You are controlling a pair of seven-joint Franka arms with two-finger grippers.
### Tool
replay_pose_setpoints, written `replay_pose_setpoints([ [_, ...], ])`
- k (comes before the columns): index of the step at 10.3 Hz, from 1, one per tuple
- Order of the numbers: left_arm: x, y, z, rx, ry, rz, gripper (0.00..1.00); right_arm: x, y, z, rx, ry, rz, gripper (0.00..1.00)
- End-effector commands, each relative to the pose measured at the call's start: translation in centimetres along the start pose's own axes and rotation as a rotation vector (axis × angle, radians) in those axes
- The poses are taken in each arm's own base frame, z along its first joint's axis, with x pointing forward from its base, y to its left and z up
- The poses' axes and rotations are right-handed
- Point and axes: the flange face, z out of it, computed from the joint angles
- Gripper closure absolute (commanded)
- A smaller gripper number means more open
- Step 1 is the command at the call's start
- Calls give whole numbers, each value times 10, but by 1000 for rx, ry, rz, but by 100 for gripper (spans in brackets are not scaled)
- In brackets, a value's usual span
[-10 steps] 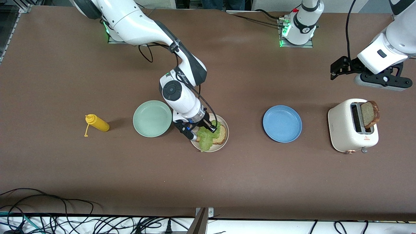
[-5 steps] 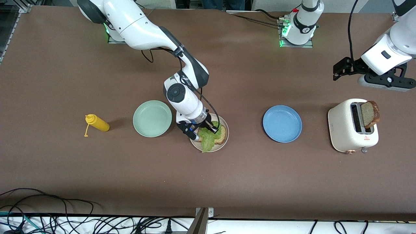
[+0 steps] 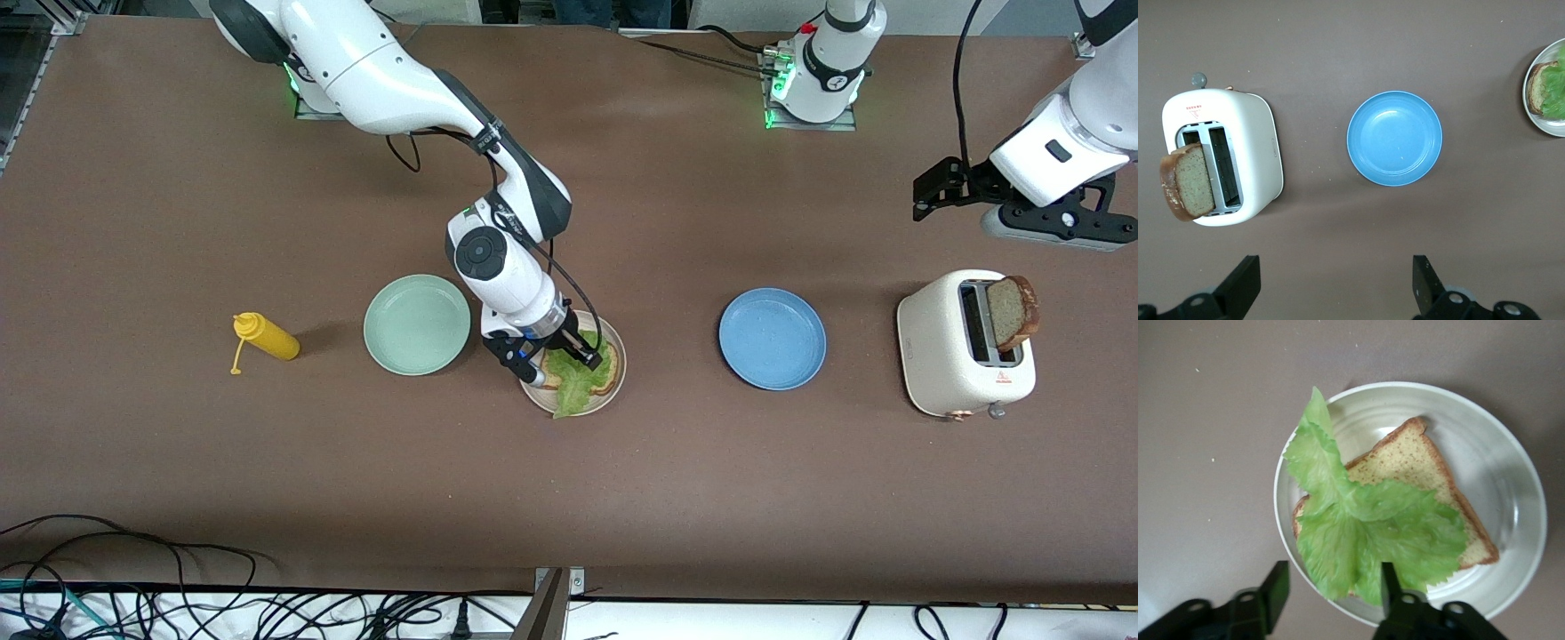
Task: Make sandwich on beige plate with both arms
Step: 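Lower the lettuce onto the bread and open the right gripper, then move the right gripper back toward the yellow squeeze bottle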
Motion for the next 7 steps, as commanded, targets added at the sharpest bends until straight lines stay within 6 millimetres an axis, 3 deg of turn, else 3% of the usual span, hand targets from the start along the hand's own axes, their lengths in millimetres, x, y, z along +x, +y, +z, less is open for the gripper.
replay_pose_setpoints([
  [1,1,-4,-3,-22,-2,19,0,18,-7,-83,-111,13,-4,7],
  [4,2,-3,-4,-23,1,22,0,97,31,-185,-289,-52,-102,6],
  [5,1,-3,-4,-23,-1,22,0,133,57,-217,-352,-107,-147,6],
  [7,1,-3,-3,-23,-2,22,0,187,107,-279,-412,-216,-273,6],
])
